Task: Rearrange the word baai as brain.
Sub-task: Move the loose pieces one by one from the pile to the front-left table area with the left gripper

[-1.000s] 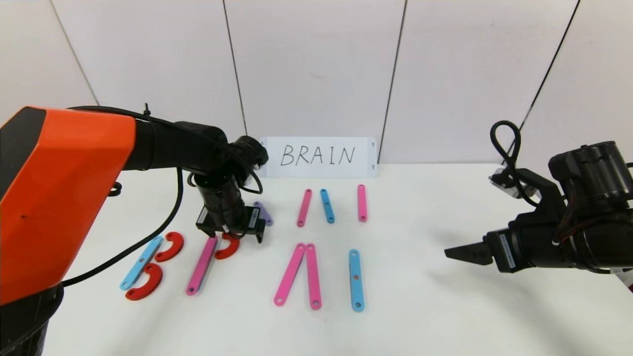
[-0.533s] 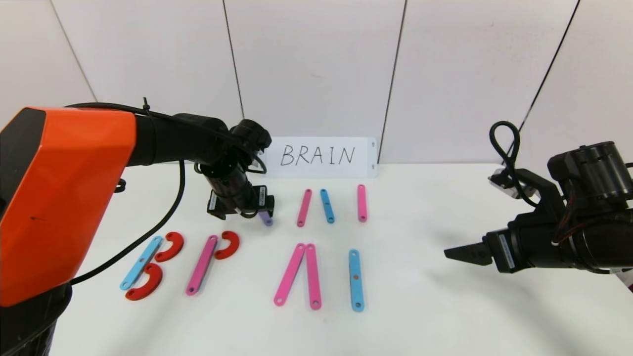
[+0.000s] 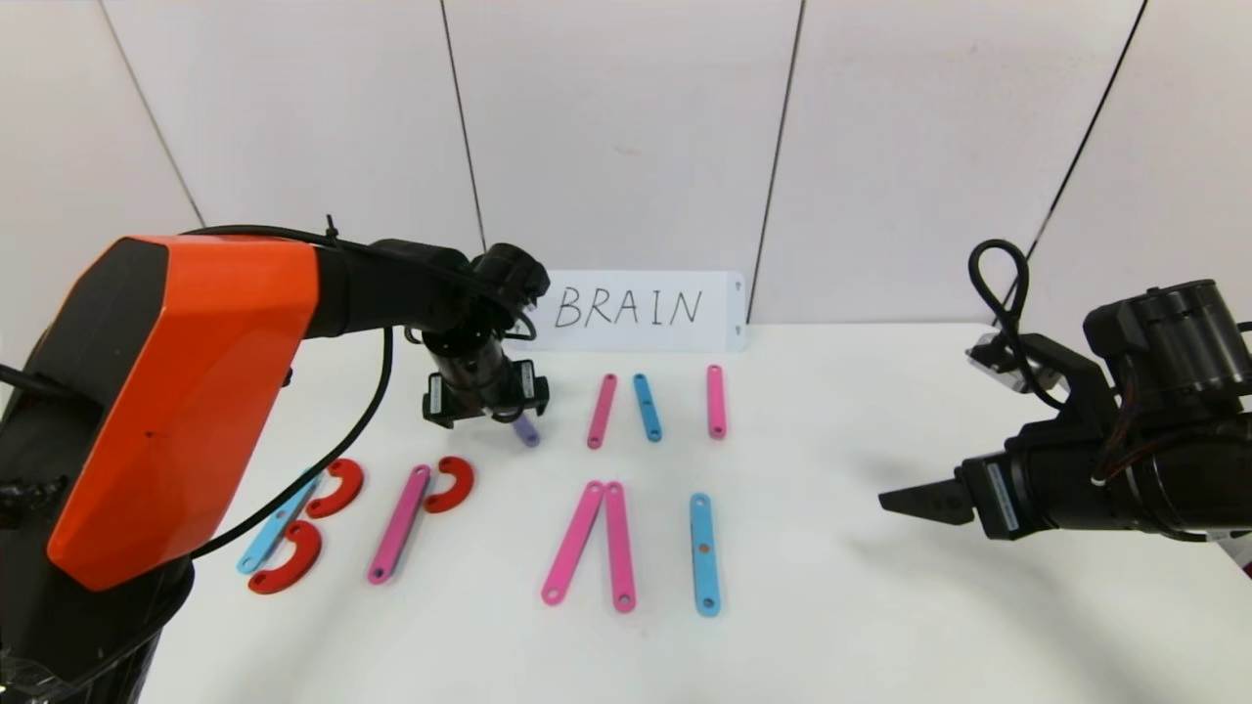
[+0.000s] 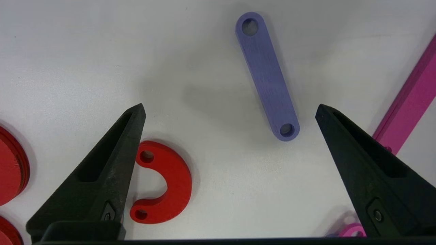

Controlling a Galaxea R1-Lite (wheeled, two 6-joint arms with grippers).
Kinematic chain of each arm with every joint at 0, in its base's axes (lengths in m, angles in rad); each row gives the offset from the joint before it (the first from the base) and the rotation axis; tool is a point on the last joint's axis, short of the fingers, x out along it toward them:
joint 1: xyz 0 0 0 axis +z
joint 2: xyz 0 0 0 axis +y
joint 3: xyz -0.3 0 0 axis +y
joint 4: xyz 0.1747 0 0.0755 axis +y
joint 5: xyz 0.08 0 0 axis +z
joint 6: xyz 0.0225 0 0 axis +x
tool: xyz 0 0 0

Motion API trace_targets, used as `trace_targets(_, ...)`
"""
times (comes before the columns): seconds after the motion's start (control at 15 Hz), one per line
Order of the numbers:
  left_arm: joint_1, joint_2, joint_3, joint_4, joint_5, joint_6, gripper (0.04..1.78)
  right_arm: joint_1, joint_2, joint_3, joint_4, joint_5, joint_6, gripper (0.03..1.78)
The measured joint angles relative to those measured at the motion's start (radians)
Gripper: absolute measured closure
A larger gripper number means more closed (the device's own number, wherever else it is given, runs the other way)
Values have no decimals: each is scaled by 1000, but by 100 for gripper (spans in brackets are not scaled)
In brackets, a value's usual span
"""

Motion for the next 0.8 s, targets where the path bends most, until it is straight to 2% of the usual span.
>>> trace_targets(0.47, -2, 37, -1, -49, 19, -28, 9, 0, 0, 0, 0, 0, 0, 7)
trace_targets(0.67, -4, 41, -1, -53, 18, -28, 30, 0, 0, 3, -2, 0, 0, 7)
trace_targets(0.8, -7, 47, -1, -54, 18, -27, 56, 0, 0, 4, -2, 0, 0, 7)
